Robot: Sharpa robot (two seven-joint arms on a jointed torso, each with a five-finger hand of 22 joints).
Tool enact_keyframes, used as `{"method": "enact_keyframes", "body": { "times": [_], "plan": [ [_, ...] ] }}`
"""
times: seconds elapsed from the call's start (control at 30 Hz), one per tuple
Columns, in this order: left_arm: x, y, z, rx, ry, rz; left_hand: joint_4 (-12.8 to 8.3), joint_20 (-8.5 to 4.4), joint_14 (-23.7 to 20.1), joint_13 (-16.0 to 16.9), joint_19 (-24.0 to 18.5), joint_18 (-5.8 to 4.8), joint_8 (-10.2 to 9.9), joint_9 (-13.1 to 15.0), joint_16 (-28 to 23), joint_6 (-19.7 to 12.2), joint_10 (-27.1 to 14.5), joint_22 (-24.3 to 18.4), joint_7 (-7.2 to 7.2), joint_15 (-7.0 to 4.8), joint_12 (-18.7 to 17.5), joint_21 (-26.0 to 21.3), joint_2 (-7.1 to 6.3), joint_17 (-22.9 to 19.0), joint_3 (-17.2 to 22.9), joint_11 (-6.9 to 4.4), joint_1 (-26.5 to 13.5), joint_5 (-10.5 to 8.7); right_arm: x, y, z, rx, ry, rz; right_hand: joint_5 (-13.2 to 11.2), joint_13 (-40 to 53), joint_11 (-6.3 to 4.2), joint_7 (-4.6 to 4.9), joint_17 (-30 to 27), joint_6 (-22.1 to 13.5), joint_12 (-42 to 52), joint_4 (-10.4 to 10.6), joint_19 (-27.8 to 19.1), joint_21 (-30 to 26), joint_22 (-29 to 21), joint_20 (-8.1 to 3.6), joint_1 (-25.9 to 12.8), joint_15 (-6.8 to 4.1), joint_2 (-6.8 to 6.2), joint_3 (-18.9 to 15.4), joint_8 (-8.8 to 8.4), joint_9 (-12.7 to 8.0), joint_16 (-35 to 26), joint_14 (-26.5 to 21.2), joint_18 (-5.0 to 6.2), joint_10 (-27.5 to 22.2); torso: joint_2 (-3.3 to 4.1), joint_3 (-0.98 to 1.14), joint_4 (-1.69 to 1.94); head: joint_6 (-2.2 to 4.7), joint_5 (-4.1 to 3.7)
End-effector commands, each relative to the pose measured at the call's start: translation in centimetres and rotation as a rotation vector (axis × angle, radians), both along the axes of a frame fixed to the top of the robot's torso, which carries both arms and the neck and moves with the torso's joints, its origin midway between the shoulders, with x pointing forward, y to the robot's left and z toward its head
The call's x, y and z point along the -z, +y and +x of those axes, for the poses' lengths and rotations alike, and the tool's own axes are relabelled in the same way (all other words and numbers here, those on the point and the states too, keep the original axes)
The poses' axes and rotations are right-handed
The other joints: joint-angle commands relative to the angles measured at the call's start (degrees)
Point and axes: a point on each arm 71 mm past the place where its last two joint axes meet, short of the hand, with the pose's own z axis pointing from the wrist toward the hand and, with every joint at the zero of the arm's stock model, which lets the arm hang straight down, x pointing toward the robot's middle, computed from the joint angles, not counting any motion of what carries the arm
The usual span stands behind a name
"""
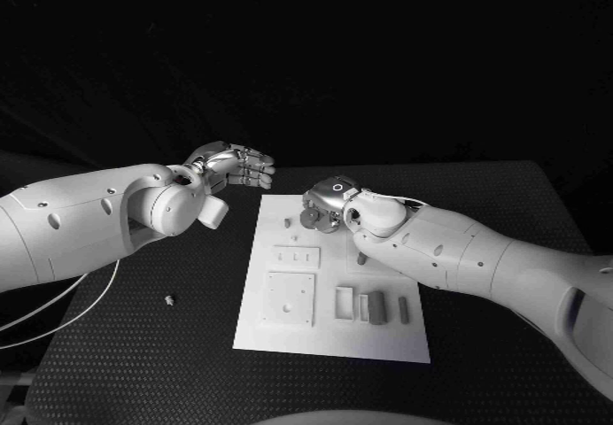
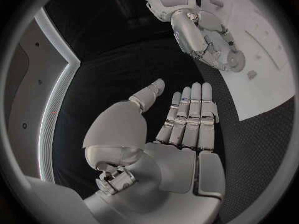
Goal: Assemble the parts on the task board
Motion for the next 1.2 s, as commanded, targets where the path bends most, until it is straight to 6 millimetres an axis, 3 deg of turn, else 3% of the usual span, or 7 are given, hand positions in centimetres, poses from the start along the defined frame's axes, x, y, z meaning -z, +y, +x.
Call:
{"method": "enact_keyframes", "body": {
  "times": [0.03, 0.67, 0.93, 1.2],
  "plan": [
    [-0.1, -0.1, 0.0, 0.005, -0.008, -0.003, 0.1, 0.17, 0.3, -0.1, 0.4, 1.17, -0.3, 0.1, -0.4, -0.3, 0.3, 0.1, 1.34, 0.28, -0.2, -0.4, -0.34, 0.1, -0.3, 0.02, -0.4, 0.21, -0.1, 0.0, -0.1, -0.006, -0.011, 0.010, 0.0, -0.1, 0.16, 1.95, 0.1, 1.5, 0.3, 0.4, 0.3, -0.3, 0.7, 0.13, 0.0, 0.01, -0.28, 0.0, -0.19, 0.0, -0.3, -0.2, 1.52, -0.3, 0.00, 0.00, 0.02, -0.02, 0.02],
    [-0.2, 0.4, 0.0, -0.009, -0.011, -0.001, 0.1, 0.17, 0.3, -0.1, 0.4, 1.17, -0.3, 0.1, -0.4, -0.3, 0.3, 0.1, 1.35, 0.28, -0.3, -0.4, -0.34, 0.1, -0.3, 0.02, -0.4, 0.21, -0.6, -0.9, -0.7, -0.014, -0.025, 0.066, -0.1, -0.3, 0.30, 2.11, 0.1, 1.6, 0.4, 0.6, 0.4, -0.3, 0.7, 0.10, 0.1, 0.13, -0.47, 0.1, -0.19, -0.1, -0.3, -0.2, 1.52, -0.3, -0.03, 0.04, -0.13, 0.28, 0.24],
    [-0.3, 1.6, 0.3, -0.029, -0.025, -0.001, 0.0, 0.17, 0.3, -0.1, 0.4, 1.18, -0.2, 0.1, -0.4, -0.2, 0.4, 0.1, 1.15, 0.27, -0.2, -0.4, -0.38, 0.1, -0.2, -0.04, -0.2, 0.21, -3.5, -1.6, -1.6, -0.031, -0.035, 0.201, -0.1, -0.5, 0.46, 2.30, 0.1, 1.5, 0.5, 1.0, 0.6, -0.3, 0.7, 0.05, 0.0, 0.27, -0.51, 0.2, -0.27, -0.1, -0.3, -0.1, 1.52, -0.3, -0.14, 0.18, -0.48, 0.85, 0.31],
    [-0.2, 2.7, 1.0, -0.047, -0.029, 0.016, 0.1, 0.08, 0.7, 0.2, 0.7, 1.22, 0.5, 0.5, -0.4, 1.4, 1.8, 0.3, 0.21, 0.14, 0.3, -0.4, 0.39, 0.3, -0.1, -0.60, -0.2, 0.21, -6.3, -4.2, -1.8, -0.007, -0.037, 0.302, -0.1, -1.0, 0.66, 2.51, 0.0, 2.1, 0.5, 0.9, 0.7, -0.3, 0.7, -0.08, 0.5, 0.46, -0.25, 0.5, 0.04, 0.0, -0.5, 0.1, 1.52, -0.2, -0.87, 0.68, -1.68, 1.18, 0.99]
  ]
}}
